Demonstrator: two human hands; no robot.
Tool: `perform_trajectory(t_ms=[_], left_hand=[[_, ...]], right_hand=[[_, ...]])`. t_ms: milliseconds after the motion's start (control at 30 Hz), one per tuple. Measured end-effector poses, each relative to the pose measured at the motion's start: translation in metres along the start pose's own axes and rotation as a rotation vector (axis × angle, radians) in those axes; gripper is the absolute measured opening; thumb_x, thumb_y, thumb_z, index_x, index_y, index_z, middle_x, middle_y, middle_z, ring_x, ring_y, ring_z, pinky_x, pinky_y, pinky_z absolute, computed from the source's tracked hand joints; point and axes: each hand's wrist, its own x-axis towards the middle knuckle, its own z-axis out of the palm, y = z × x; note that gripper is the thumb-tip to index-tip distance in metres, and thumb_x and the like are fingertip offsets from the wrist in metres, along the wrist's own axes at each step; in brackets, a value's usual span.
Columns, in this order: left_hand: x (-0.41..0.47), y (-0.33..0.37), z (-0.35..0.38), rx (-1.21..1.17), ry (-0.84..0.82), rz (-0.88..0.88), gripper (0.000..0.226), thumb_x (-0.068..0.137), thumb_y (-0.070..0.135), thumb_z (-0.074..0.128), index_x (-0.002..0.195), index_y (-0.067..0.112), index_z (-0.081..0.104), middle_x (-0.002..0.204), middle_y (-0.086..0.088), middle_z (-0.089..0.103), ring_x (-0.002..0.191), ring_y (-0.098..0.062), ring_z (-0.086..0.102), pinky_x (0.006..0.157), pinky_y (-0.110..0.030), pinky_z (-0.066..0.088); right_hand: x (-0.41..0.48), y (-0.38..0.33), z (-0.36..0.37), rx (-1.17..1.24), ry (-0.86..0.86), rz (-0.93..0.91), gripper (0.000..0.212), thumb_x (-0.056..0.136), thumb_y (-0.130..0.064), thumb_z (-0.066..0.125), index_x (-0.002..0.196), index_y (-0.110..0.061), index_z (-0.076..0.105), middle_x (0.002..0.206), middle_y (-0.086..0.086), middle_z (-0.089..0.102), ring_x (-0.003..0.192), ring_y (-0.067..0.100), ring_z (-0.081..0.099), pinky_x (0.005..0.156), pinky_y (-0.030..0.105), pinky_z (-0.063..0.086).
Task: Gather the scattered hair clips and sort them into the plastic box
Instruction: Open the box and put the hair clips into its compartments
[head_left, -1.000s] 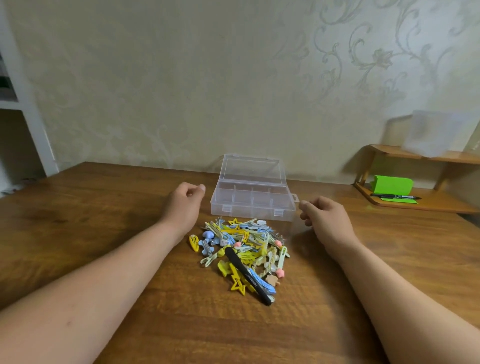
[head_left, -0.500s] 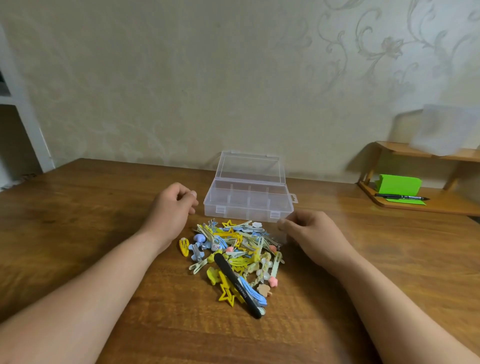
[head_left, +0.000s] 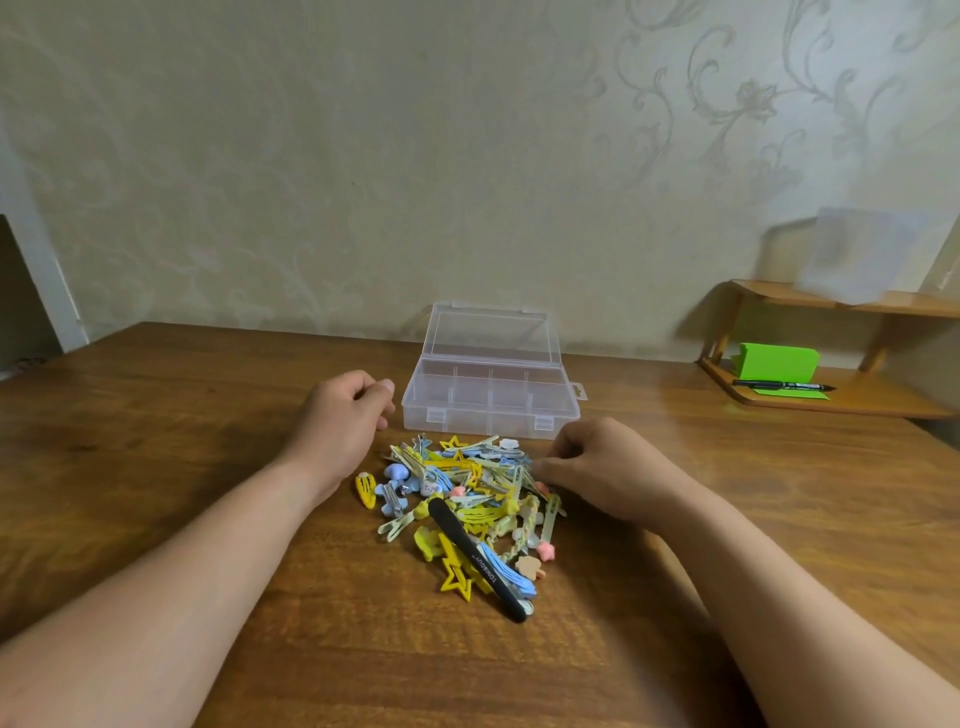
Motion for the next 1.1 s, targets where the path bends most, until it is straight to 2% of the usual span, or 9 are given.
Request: perform_trajectory(t_ms=[167, 300, 567, 667, 800, 967, 1100], left_hand=[[-0.001, 0.003, 0.002, 0.013, -0.009, 0.010, 0.032, 0.108, 0.031, 0.058, 0.087, 0.011, 0.072, 0.087, -0.013, 0.072, 0.087, -0.026, 0.065, 0.081, -0.041, 0.051], [-0.001, 0.002, 0.003, 0.029, -0.016, 0.007, 0.032, 0.107, 0.033, 0.058, 0.085, 0.015, 0.072, 0.090, -0.010, 0.074, 0.089, -0.028, 0.069, 0.085, -0.045, 0.056], [0.000, 0.002, 0.002, 0.034, -0.017, 0.005, 0.032, 0.107, 0.033, 0.059, 0.086, 0.013, 0.072, 0.089, -0.007, 0.075, 0.088, -0.026, 0.070, 0.083, -0.045, 0.055], [-0.001, 0.002, 0.003, 0.045, -0.017, 0.008, 0.032, 0.107, 0.034, 0.058, 0.086, 0.014, 0.072, 0.087, -0.008, 0.074, 0.087, -0.026, 0.069, 0.082, -0.044, 0.054], [-0.001, 0.002, 0.003, 0.048, -0.023, 0.009, 0.033, 0.107, 0.034, 0.058, 0.085, 0.014, 0.072, 0.086, -0.009, 0.074, 0.088, -0.028, 0.069, 0.083, -0.045, 0.054], [0.001, 0.001, 0.004, 0.014, 0.002, 0.007, 0.032, 0.107, 0.033, 0.058, 0.086, 0.014, 0.073, 0.085, -0.009, 0.073, 0.089, -0.027, 0.068, 0.084, -0.044, 0.054], [0.007, 0.000, -0.001, -0.065, 0.084, -0.003, 0.031, 0.107, 0.030, 0.057, 0.087, 0.013, 0.072, 0.087, -0.010, 0.073, 0.089, -0.027, 0.068, 0.081, -0.041, 0.052]], right_hand=[[0.003, 0.000, 0.003, -0.022, 0.015, 0.016, 0.016, 0.094, -0.042, 0.073, 0.093, -0.026, 0.073, 0.086, -0.005, 0.074, 0.082, 0.011, 0.069, 0.077, 0.036, 0.061], [0.004, 0.004, 0.002, -0.016, 0.010, -0.019, 0.012, 0.094, -0.037, 0.071, 0.093, -0.026, 0.070, 0.087, -0.005, 0.072, 0.081, 0.011, 0.068, 0.076, 0.035, 0.059], [0.001, 0.007, -0.004, -0.032, -0.002, -0.086, 0.009, 0.097, -0.033, 0.071, 0.106, -0.032, 0.070, 0.100, -0.012, 0.068, 0.089, 0.005, 0.064, 0.074, 0.022, 0.055], [0.001, 0.006, -0.004, -0.043, -0.016, -0.089, 0.006, 0.096, -0.032, 0.071, 0.103, -0.032, 0.072, 0.097, -0.012, 0.070, 0.087, 0.005, 0.066, 0.079, 0.027, 0.059], [0.000, 0.004, -0.003, -0.061, -0.007, -0.095, 0.004, 0.095, -0.029, 0.071, 0.095, -0.032, 0.069, 0.091, -0.011, 0.070, 0.083, 0.007, 0.065, 0.072, 0.027, 0.057], [-0.001, 0.005, -0.004, -0.066, 0.041, -0.096, 0.009, 0.096, -0.039, 0.073, 0.092, -0.033, 0.069, 0.089, -0.011, 0.070, 0.082, 0.006, 0.064, 0.068, 0.024, 0.052], [-0.002, 0.005, -0.009, 0.076, 0.105, -0.065, 0.012, 0.095, -0.041, 0.075, 0.092, -0.030, 0.073, 0.086, -0.006, 0.074, 0.079, 0.008, 0.068, 0.072, 0.029, 0.058]])
